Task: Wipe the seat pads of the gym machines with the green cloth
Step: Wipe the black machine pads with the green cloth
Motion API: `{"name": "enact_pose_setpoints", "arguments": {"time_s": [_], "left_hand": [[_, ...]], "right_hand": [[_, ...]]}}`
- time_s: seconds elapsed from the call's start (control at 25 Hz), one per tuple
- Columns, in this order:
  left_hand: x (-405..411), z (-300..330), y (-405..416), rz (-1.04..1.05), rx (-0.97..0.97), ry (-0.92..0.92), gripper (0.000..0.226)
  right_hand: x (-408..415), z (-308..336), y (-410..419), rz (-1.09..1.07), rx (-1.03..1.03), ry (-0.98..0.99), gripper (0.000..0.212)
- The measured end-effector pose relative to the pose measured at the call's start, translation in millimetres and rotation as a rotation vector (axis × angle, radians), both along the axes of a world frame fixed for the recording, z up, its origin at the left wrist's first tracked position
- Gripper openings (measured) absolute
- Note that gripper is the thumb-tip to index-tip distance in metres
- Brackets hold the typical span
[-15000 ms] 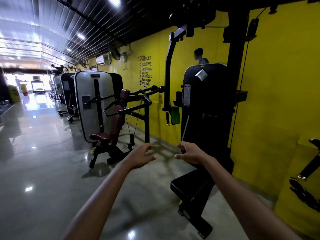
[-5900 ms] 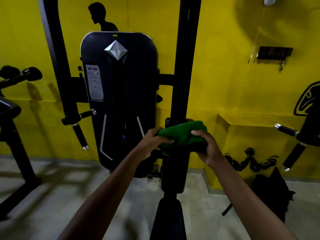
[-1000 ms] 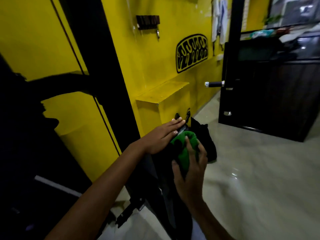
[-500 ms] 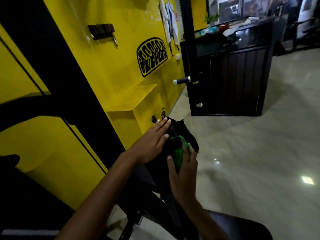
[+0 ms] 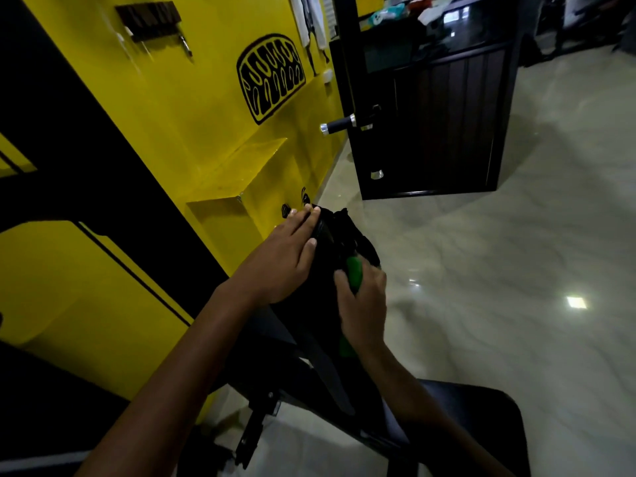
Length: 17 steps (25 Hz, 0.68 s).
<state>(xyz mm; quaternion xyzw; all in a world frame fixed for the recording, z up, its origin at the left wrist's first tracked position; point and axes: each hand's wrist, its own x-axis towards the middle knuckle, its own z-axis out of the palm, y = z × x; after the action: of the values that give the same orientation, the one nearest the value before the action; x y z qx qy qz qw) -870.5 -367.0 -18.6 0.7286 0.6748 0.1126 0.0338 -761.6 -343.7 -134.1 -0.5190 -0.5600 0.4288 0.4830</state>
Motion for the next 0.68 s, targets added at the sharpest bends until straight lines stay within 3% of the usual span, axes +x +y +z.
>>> {"name": "enact_pose_setpoints", "arguments": {"time_s": [0.12,0.28,0.48,0.68], "left_hand": [[8.6,-0.8,-1.6,0.049,0.004,0.069,0.052],[12.7,-0.6,-4.4,0.019,0.061,0.131,0.052],[21.6,-4.7,-9.3,-0.124,0.008,0.643,0.057],[26.0,-1.2,-12.9,-0.113,0.01,0.677,0.06]], "right_hand": [[-9.3,9.1,-9.8,-0.026,0.132,-0.006,0.058],[7.6,-17.7,-16.0,0.011,-0.162,-0.018,0.036],[3.9,14.8,-7.7,0.036,0.039,0.038,0.038],[15.8,-35.0,-25.7,0.068,-0.304,-0.059,0.036]]}}
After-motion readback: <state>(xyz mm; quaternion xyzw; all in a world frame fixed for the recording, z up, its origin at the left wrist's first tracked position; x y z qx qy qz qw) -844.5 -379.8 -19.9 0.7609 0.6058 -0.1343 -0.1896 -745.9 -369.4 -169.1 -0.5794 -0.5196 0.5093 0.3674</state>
